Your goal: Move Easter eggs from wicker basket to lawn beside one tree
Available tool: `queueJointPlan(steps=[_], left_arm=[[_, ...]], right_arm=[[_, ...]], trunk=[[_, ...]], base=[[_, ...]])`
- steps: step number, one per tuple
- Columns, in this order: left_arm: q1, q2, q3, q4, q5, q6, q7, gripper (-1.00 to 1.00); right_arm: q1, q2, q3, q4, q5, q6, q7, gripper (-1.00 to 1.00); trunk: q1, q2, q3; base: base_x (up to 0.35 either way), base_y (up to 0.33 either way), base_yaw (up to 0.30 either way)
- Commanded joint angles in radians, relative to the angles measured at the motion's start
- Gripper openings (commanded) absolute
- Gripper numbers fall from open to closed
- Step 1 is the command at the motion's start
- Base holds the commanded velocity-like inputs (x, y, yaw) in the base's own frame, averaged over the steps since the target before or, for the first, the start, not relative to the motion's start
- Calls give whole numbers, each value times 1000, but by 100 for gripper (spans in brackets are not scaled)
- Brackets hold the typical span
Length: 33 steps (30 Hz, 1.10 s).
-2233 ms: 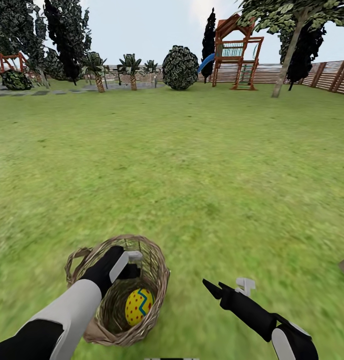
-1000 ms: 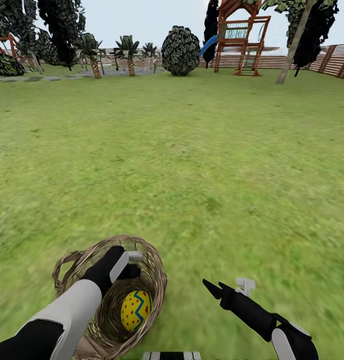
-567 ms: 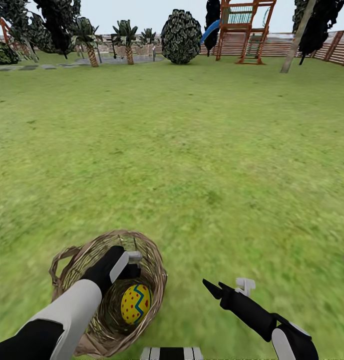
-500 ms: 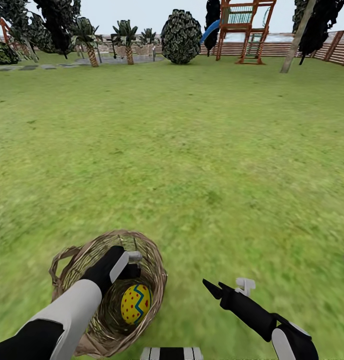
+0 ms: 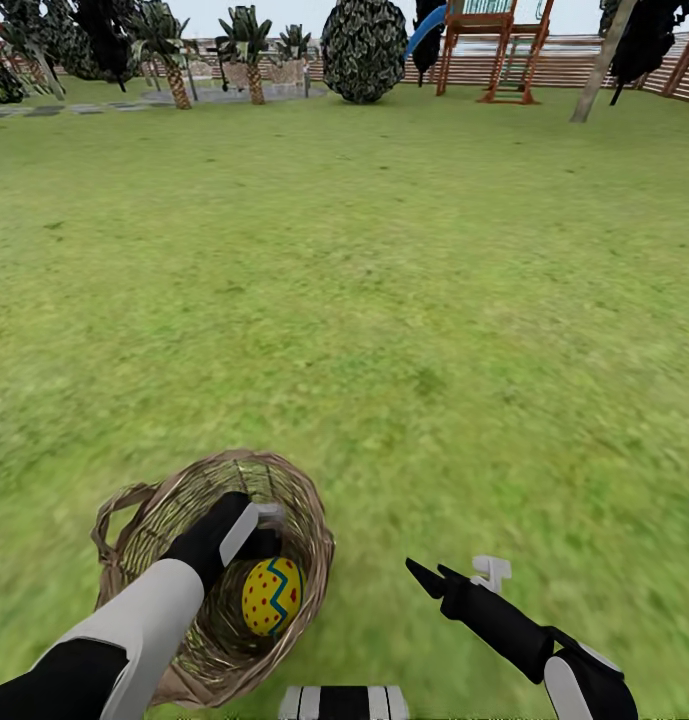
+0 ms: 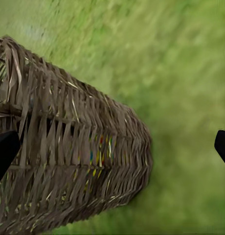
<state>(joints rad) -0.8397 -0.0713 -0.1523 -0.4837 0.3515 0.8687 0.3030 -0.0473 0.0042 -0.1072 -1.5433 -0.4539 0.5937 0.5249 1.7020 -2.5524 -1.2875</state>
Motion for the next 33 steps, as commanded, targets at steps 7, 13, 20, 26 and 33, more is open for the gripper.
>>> queueJointPlan(steps=[7, 13, 20, 26, 33], left_arm=[[-1, 1, -6, -1, 10, 8, 8, 100], [-1, 1, -6, -1, 10, 11, 4, 100], [-1, 1, -6, -1, 10, 12, -13, 100], [0, 3, -9, -1, 10, 22, -63, 100], [0, 4, -10, -1, 10, 42, -78, 100]], right_arm=[[0, 1, -2, 0, -7, 6, 1, 100], [0, 1, -2, 0, -6, 6, 2, 100], [0, 1, -2, 0, -6, 6, 2, 100], [-1, 1, -2, 0, -6, 6, 2, 100], [0, 1, -2, 0, -6, 6, 1, 100]], trunk=[[0, 0, -1], [0, 0, -1], [0, 0, -1], [0, 0, -1], [0, 0, -1]], base=[[0, 0, 0], [0, 0, 0], [0, 0, 0], [0, 0, 0], [0, 0, 0]])
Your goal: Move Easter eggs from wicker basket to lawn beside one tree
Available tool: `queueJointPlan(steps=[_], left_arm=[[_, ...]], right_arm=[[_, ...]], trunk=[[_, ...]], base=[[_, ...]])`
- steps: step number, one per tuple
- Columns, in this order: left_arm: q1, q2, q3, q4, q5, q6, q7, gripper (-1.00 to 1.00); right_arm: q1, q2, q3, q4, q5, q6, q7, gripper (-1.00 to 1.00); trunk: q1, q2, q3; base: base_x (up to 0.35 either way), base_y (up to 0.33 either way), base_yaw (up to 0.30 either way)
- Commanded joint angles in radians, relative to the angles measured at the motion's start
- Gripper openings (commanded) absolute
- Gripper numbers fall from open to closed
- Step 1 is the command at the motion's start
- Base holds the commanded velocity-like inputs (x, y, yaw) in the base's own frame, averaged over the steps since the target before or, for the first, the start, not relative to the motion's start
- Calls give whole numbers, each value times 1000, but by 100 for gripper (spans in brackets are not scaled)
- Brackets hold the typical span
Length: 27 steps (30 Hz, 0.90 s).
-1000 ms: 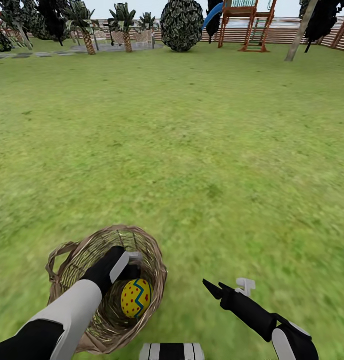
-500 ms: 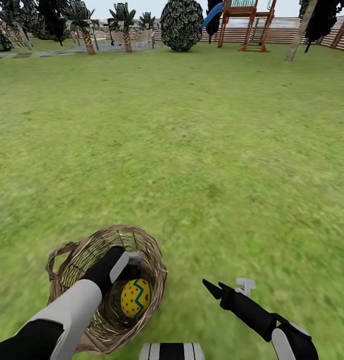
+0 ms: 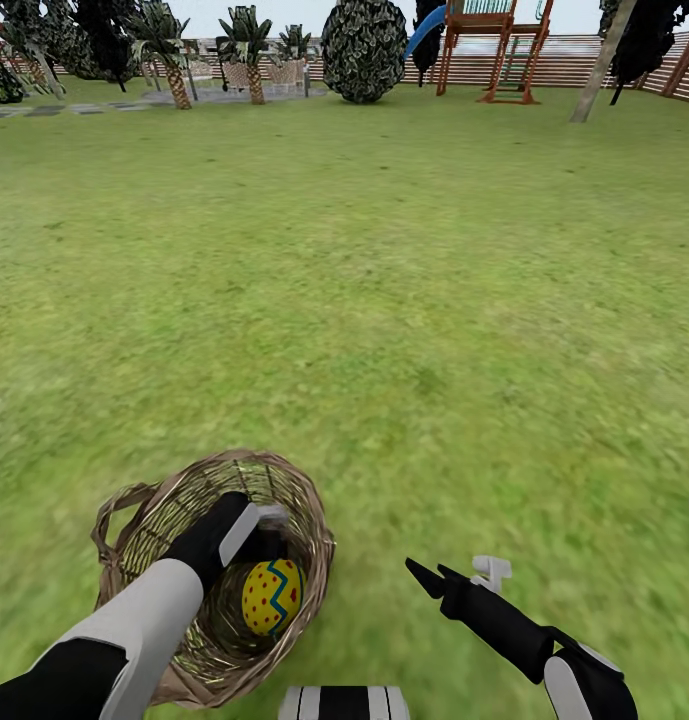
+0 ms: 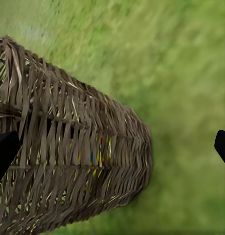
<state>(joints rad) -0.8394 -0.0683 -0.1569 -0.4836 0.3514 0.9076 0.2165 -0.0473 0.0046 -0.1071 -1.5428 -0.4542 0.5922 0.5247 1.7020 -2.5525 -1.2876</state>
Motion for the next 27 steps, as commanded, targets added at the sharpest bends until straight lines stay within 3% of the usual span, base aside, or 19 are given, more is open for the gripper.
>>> queueJointPlan(steps=[1, 5, 23, 27], left_arm=[[0, 1, -6, -1, 10, 4, 8, 100], [-1, 1, -5, -1, 11, 6, 6, 100], [0, 1, -5, -1, 10, 15, 4, 100], [-1, 1, -4, -1, 11, 19, 3, 100]], right_arm=[[0, 1, -2, 0, -6, 8, 2, 100], [0, 0, -2, 0, -6, 8, 2, 100], [0, 0, -2, -1, -6, 8, 1, 100], [0, 0, -2, -1, -6, 8, 1, 100]], trunk=[[0, -1, -5], [2, -1, -20], [2, -1, -20], [4, -2, -36]], base=[[0, 0, 0], [0, 0, 0], [0, 0, 0], [0, 0, 0]])
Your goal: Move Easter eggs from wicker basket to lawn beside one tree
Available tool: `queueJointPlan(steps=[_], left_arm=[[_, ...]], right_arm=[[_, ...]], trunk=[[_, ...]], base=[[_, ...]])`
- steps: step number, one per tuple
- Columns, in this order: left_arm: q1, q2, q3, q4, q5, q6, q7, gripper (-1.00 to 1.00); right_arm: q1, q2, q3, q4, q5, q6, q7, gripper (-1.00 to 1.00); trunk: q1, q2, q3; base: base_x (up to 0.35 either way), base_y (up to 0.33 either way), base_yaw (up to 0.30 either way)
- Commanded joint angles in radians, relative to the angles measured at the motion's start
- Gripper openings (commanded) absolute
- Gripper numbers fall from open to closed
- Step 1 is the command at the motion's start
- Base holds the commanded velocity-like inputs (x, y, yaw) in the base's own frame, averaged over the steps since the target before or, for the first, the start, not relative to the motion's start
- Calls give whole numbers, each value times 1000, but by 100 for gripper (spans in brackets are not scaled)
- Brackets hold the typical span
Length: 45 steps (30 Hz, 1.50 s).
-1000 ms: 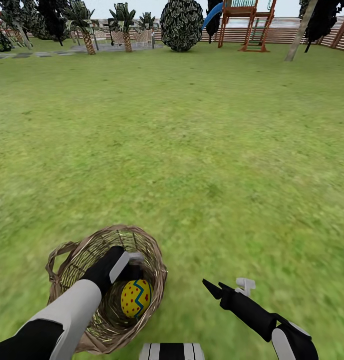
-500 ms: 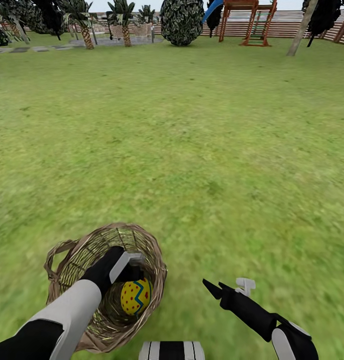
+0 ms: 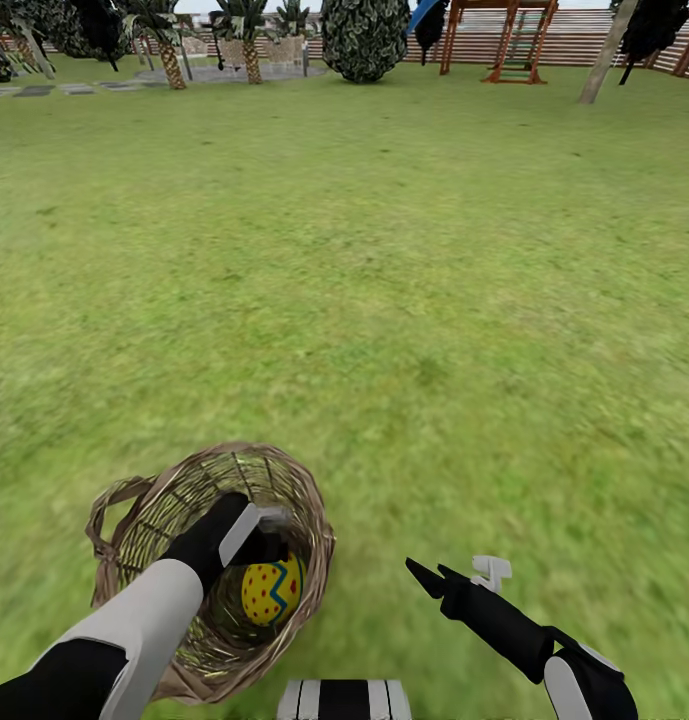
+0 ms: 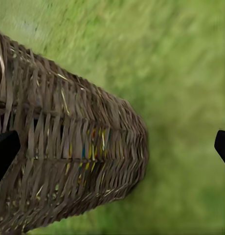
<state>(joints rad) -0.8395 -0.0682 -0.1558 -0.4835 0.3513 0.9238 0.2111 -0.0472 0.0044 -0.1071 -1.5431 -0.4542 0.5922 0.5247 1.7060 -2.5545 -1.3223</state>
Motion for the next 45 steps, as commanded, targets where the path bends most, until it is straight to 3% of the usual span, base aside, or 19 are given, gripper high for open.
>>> queueJointPlan(steps=[1, 8, 14, 23, 27, 45], left_arm=[[0, 1, -5, -1, 11, 3, 9, 100], [0, 1, -5, -1, 11, 4, 8, 100], [0, 1, -5, -1, 11, 4, 8, 100], [0, -1, -5, -1, 11, 4, 9, 100], [0, -1, -5, -1, 11, 4, 9, 100], [0, 0, -3, -3, 12, 2, 12, 100]], right_arm=[[0, 0, -2, 0, -6, 8, 2, 100], [0, 0, -2, 0, -6, 8, 2, 100], [-1, 0, -2, 0, -6, 8, 2, 100], [0, 0, -2, 0, -6, 8, 1, 100], [0, 0, -2, 0, -6, 8, 1, 100], [0, 0, -2, -1, -6, 8, 1, 100]], trunk=[[0, -1, -5], [0, -1, -5], [3, -2, -28], [3, -2, -28], [5, -3, -43], [5, -3, -43]], base=[[0, 0, 0], [0, 0, 0], [0, 0, 0], [0, 0, 0], [0, 0, 0], [0, 0, 0]])
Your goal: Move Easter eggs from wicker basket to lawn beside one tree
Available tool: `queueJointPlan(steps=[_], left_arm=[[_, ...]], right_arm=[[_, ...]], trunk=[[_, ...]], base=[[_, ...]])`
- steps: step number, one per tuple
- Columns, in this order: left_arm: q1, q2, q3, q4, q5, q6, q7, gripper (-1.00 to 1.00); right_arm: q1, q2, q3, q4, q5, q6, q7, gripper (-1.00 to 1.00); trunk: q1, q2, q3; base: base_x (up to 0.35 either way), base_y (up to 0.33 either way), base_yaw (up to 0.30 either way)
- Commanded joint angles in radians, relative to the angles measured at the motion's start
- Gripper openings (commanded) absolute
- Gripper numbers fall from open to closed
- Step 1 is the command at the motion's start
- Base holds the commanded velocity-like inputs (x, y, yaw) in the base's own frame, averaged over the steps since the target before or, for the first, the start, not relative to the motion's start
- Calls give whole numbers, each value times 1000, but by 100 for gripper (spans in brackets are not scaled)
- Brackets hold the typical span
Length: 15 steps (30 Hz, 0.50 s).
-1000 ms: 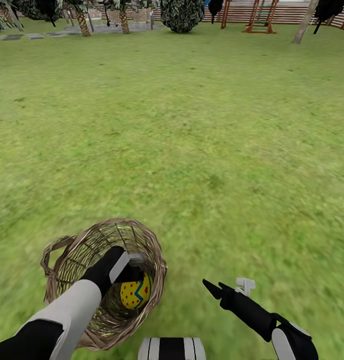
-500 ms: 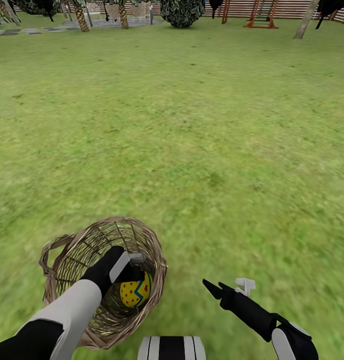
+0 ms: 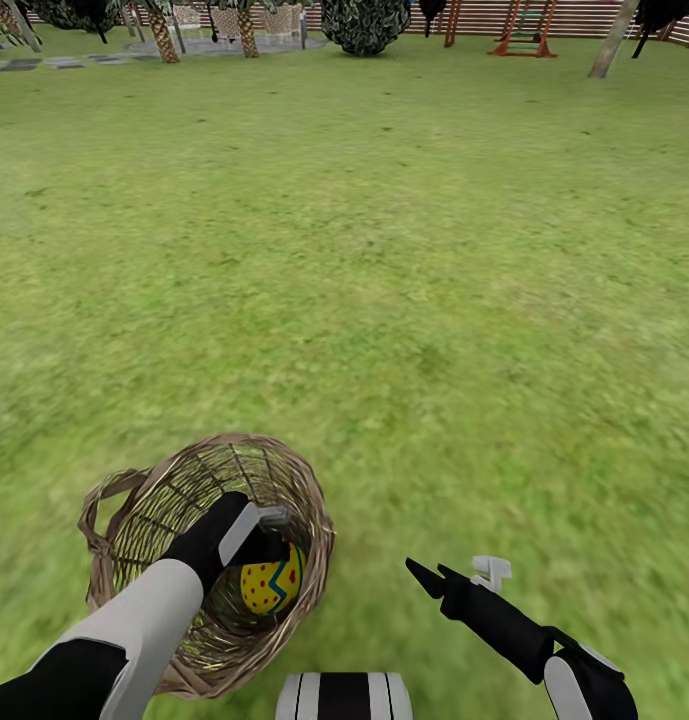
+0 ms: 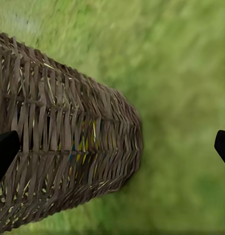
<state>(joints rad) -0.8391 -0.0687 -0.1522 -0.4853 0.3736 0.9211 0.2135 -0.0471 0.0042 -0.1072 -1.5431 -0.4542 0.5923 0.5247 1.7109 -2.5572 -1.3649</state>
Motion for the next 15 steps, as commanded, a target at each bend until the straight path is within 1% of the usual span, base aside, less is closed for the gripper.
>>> queueJointPlan(steps=[1, 15], left_arm=[[0, 1, -6, -1, -10, 5, 10, 100], [0, 2, -7, -1, -9, 5, 8, 100]], right_arm=[[0, 0, -2, 0, -6, 8, 1, 100], [-1, 0, -2, 0, -7, 8, 2, 100]], trunk=[[0, 0, -1], [0, 0, -1]], base=[[0, 0, 0], [0, 0, 0]])
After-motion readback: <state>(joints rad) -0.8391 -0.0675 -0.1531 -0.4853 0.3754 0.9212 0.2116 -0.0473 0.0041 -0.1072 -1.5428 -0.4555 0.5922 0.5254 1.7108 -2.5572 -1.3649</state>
